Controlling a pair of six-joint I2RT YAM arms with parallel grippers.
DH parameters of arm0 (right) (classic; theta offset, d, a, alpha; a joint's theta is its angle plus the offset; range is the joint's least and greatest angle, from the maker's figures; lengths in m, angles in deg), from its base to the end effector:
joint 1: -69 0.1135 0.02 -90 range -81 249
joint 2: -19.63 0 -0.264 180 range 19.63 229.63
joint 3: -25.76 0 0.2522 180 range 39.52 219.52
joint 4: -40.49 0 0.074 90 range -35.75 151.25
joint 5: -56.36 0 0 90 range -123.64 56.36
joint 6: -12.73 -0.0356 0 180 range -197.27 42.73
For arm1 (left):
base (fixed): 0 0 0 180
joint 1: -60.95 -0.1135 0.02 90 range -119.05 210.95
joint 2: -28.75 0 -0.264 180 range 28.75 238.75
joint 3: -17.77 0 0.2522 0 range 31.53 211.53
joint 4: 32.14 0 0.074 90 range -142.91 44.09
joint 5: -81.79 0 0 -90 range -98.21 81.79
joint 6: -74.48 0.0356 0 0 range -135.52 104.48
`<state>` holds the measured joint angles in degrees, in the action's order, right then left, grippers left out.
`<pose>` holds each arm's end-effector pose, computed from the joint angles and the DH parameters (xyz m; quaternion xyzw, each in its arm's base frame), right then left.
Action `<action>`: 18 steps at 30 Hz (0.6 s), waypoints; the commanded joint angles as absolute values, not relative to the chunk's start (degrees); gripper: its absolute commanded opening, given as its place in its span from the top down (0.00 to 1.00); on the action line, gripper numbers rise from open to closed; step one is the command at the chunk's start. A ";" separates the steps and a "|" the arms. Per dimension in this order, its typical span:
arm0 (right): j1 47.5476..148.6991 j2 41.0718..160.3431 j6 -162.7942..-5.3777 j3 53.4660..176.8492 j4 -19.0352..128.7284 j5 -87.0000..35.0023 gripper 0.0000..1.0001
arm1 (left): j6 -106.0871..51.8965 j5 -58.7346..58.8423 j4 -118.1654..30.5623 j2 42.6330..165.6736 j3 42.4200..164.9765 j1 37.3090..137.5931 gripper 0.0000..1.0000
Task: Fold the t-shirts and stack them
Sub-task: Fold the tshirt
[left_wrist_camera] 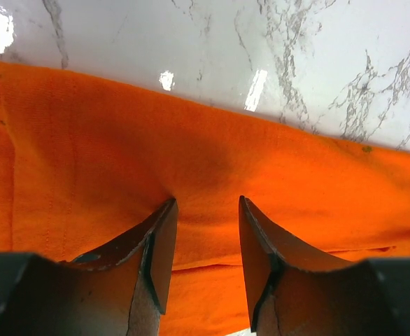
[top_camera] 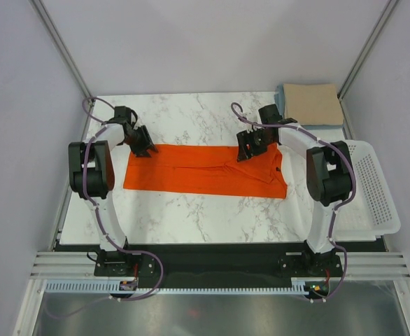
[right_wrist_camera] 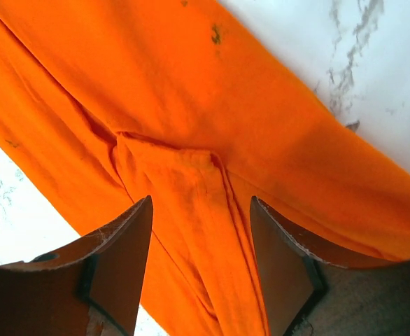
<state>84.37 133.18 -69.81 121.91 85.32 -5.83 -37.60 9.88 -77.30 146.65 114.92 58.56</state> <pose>0.3960 0.1261 0.1868 -0.2430 0.9123 0.2488 0.2163 0.4235 0.0066 0.1590 -0.1726 0.9508 -0.1867 0.1768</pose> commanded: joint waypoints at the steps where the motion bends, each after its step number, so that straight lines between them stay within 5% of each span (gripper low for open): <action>1: 84.73 134.94 -65.41 125.65 85.28 -1.56 0.34 | -38.19 7.09 -77.46 148.19 116.08 58.49 0.51; 18: 87.19 136.97 -65.32 125.57 86.07 -0.15 0.34 | -38.28 6.56 -77.46 143.28 115.90 58.58 0.51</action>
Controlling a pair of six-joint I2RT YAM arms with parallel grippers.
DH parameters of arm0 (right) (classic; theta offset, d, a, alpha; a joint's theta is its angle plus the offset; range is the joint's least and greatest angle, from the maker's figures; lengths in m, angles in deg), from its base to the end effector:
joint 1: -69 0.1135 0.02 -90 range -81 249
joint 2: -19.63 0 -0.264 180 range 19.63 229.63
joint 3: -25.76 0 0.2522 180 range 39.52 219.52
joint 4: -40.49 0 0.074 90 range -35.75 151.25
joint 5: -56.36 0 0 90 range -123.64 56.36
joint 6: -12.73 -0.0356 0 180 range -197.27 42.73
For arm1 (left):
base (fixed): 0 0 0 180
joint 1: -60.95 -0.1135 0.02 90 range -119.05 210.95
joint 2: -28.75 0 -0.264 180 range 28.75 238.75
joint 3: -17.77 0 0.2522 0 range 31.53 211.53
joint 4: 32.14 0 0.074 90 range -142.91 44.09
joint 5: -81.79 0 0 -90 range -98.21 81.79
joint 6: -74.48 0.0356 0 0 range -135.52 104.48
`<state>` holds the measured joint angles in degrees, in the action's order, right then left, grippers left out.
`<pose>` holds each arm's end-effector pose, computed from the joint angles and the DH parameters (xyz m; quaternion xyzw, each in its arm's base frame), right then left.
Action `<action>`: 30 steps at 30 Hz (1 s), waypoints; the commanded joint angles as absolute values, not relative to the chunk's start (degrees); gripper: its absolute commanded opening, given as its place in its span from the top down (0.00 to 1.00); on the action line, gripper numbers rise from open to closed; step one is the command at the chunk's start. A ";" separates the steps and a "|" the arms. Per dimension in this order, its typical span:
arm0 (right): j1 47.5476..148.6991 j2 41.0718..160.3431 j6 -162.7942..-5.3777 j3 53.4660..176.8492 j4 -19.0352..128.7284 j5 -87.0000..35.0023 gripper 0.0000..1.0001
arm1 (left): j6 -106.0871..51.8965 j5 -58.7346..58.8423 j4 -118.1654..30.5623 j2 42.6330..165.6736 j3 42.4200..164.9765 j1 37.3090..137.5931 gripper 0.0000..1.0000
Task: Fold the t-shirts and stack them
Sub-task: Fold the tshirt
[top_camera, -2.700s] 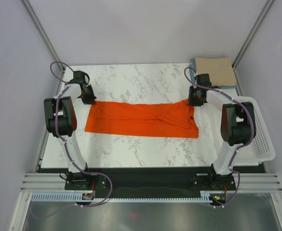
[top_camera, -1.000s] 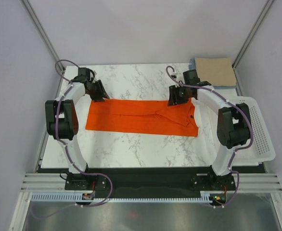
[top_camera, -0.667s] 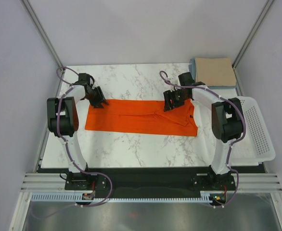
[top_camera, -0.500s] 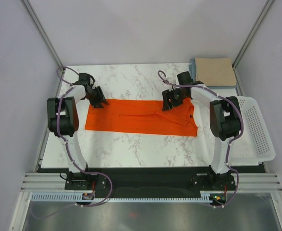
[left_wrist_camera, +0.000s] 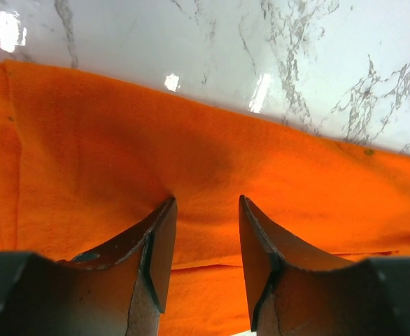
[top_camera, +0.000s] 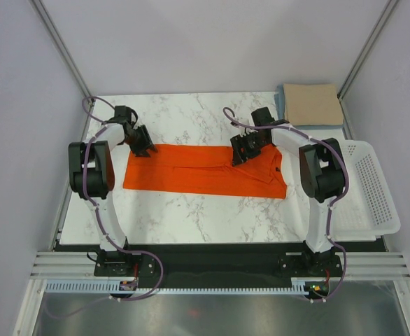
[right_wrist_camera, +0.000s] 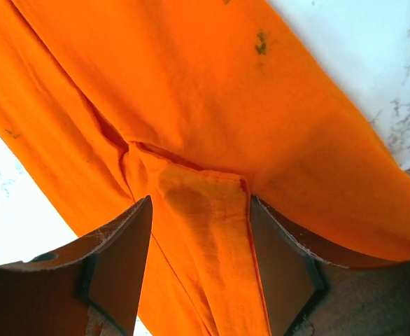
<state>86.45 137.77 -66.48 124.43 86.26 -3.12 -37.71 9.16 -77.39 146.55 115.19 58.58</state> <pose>0.4011 0.1450 0.1672 -0.2846 0.9001 0.2687 0.1916 0.4242 0.0069 0.1608 -0.1744 0.9509 -0.1813 0.1801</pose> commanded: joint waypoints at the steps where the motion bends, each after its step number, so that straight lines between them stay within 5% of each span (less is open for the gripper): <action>1: 87.19 136.53 -65.41 125.05 85.98 -0.15 0.34 | -38.19 6.65 -77.46 142.75 116.08 58.49 0.51; 13: 94.56 125.20 -75.15 114.35 83.18 -9.46 0.36 | -40.29 9.19 -77.37 134.93 111.79 60.25 0.50; 20: 98.97 112.73 -87.81 102.81 77.81 -13.94 0.39 | -43.37 11.20 -74.13 126.40 104.05 72.37 0.47; 30: 94.42 99.17 -115.75 99.12 82.02 -44.44 0.41 | -60.75 20.79 -53.92 122.78 92.79 84.41 0.48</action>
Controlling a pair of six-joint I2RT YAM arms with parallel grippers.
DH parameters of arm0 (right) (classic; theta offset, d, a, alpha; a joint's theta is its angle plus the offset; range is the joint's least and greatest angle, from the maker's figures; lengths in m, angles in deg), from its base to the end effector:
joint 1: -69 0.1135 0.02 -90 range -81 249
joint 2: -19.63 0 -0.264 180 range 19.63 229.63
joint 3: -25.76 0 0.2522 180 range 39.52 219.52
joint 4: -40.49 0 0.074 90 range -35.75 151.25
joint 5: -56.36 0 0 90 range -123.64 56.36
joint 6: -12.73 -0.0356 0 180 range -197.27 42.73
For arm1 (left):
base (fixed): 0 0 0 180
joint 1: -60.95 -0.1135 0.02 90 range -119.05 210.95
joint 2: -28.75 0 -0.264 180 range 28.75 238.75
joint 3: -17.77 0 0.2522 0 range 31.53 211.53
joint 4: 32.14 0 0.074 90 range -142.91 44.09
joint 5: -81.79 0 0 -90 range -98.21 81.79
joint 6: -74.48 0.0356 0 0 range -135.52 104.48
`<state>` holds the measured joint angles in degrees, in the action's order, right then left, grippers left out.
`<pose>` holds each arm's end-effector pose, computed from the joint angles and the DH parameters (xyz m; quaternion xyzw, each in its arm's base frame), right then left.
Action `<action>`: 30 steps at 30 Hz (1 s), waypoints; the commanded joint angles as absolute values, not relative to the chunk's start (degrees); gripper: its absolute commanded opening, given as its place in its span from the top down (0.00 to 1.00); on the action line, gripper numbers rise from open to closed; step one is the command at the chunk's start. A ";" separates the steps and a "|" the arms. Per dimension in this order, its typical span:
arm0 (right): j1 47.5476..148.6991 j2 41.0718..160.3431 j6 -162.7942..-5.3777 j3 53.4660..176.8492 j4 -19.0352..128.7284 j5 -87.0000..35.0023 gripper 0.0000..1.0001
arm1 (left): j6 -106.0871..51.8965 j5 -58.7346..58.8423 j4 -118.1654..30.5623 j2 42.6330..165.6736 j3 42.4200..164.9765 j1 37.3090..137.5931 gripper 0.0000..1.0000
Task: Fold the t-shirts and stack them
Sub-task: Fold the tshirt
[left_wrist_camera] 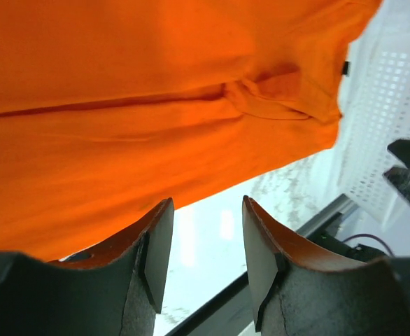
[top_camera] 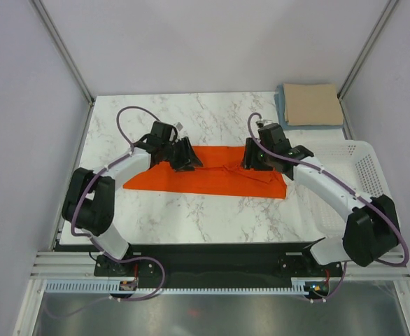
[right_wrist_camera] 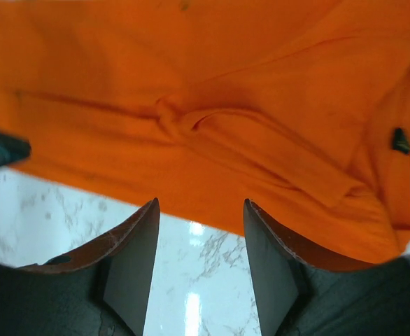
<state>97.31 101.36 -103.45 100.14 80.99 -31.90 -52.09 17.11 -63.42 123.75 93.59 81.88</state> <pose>0.2686 0.1459 0.2612 -0.0228 0.9327 0.1772 0.3132 0.3204 -0.1388 0.2118 -0.0515 0.9197 -0.3396 0.1901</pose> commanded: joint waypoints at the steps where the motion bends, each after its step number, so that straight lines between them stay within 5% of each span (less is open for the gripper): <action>1: 93.61 99.78 -116.46 99.11 82.02 -45.93 0.41 | -62.35 20.97 -51.82 124.53 92.88 85.11 0.48; 7: 90.97 106.79 -91.89 100.87 68.33 -31.38 0.40 | -68.06 19.39 -48.46 128.86 95.70 88.20 0.48; 15: 84.38 123.67 -82.64 112.36 68.66 -8.45 0.38 | -67.64 20.00 -46.87 122.71 89.55 81.44 0.48; 30: 85.25 130.98 -80.17 113.97 71.74 1.95 0.38 | -61.31 24.22 -46.96 121.83 85.59 77.30 0.48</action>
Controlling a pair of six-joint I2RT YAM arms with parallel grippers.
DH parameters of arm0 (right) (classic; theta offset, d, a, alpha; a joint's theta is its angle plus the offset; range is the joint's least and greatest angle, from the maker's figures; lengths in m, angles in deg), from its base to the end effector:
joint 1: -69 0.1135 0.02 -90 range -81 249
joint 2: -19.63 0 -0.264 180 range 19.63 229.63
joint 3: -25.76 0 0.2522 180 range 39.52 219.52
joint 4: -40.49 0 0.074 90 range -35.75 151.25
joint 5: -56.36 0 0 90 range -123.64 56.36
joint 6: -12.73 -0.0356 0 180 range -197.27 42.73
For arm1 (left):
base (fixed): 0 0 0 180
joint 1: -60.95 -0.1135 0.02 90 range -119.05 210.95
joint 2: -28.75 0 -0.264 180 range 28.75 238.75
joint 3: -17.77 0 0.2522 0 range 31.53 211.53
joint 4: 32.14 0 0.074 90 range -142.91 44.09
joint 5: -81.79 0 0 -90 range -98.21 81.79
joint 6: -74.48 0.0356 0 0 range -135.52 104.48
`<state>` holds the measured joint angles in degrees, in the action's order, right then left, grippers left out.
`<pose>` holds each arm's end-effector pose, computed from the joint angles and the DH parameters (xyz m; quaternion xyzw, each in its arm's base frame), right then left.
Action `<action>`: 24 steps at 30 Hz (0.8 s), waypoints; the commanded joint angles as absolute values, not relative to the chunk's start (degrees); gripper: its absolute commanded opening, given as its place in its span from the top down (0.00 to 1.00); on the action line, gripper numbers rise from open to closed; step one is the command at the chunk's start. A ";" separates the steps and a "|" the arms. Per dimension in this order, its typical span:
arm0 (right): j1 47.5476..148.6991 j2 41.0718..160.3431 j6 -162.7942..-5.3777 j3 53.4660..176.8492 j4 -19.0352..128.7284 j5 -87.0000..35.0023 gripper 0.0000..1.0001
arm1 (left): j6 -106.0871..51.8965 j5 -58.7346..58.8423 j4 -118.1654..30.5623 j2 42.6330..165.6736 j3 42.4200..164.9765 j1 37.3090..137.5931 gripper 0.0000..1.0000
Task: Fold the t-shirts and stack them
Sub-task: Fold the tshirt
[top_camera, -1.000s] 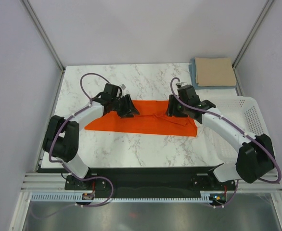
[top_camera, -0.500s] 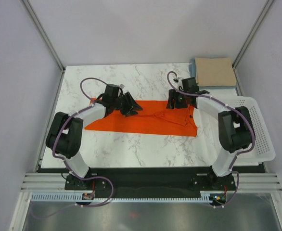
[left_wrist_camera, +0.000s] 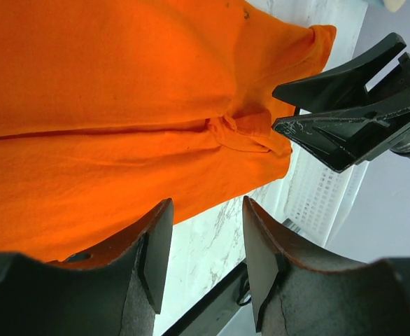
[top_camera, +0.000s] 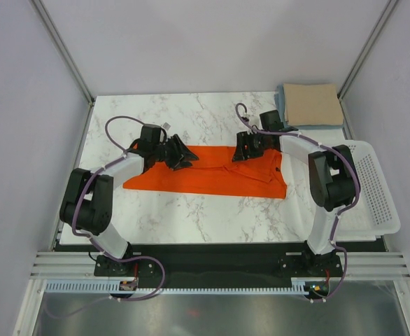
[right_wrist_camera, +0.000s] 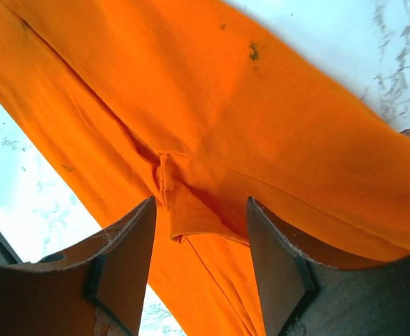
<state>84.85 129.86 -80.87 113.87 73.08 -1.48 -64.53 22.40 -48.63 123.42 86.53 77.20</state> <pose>0.3845 0.1289 0.1812 -0.1812 0.9015 0.3094 0.2425 0.3267 -0.1141 0.1959 -0.1467 0.8767 -0.4133 0.1976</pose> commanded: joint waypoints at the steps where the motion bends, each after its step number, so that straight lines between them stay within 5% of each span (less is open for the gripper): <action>1: 85.26 131.33 -80.35 114.05 71.83 2.04 0.38 | -61.05 24.66 -46.96 121.65 85.49 77.30 0.48; 15: 87.88 127.74 -84.12 108.79 72.27 -0.85 0.40 | -60.34 23.70 -46.96 117.35 82.60 77.39 0.46; 24: 96.68 108.07 -106.77 97.72 71.83 -15.78 0.46 | -61.57 22.38 -46.96 116.64 82.06 81.34 0.47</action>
<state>96.04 114.76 -96.04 100.10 73.10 -9.26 -62.41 22.77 -48.58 117.58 82.12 79.56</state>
